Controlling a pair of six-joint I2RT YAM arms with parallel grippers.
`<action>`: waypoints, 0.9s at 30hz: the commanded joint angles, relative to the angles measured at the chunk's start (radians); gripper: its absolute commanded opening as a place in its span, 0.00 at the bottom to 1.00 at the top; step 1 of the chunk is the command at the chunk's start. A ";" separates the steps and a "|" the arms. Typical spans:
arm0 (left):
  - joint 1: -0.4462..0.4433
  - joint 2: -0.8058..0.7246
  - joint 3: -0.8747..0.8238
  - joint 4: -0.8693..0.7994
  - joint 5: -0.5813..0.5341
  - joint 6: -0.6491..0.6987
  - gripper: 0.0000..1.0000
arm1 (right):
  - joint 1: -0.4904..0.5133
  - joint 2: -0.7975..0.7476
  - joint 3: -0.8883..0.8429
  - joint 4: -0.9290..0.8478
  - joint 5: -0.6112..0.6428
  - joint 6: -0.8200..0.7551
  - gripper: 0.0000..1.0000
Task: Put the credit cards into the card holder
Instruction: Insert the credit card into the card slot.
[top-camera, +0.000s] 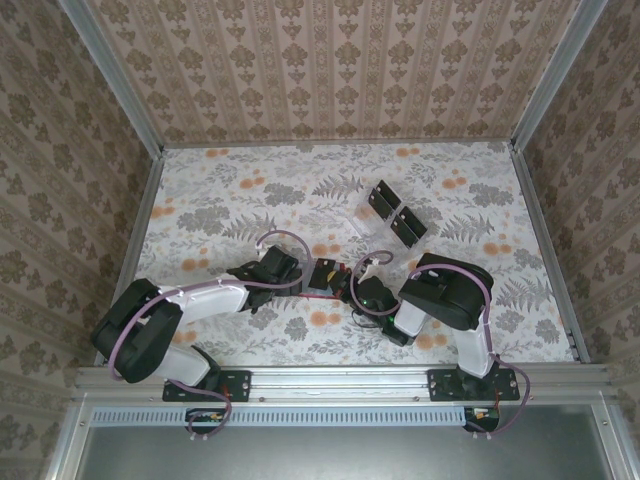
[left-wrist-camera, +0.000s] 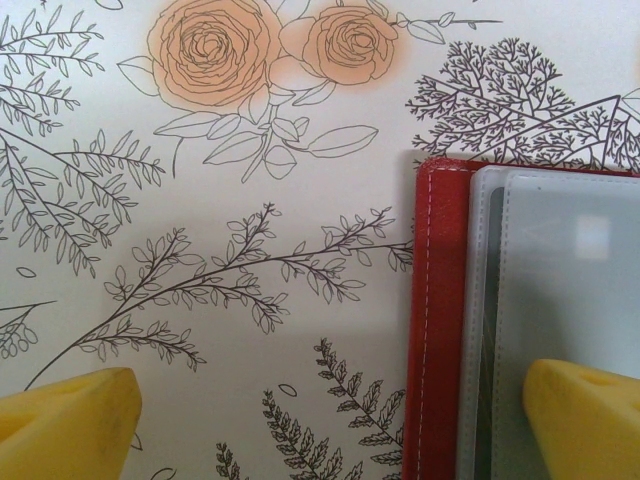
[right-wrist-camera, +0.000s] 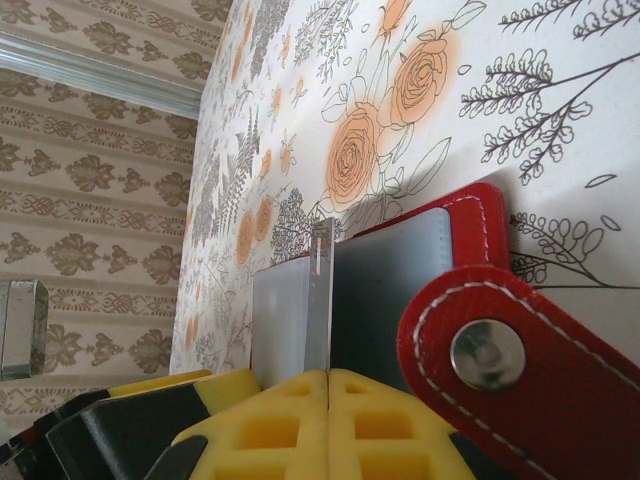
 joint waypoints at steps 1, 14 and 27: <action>0.008 0.004 -0.033 -0.083 -0.006 -0.001 1.00 | 0.001 0.020 -0.028 -0.016 0.049 -0.004 0.00; 0.010 0.000 -0.032 -0.084 -0.009 0.000 1.00 | 0.005 0.042 -0.012 -0.016 0.035 0.000 0.00; 0.010 0.000 -0.030 -0.085 -0.007 0.001 1.00 | 0.028 0.073 0.023 -0.018 0.016 -0.001 0.00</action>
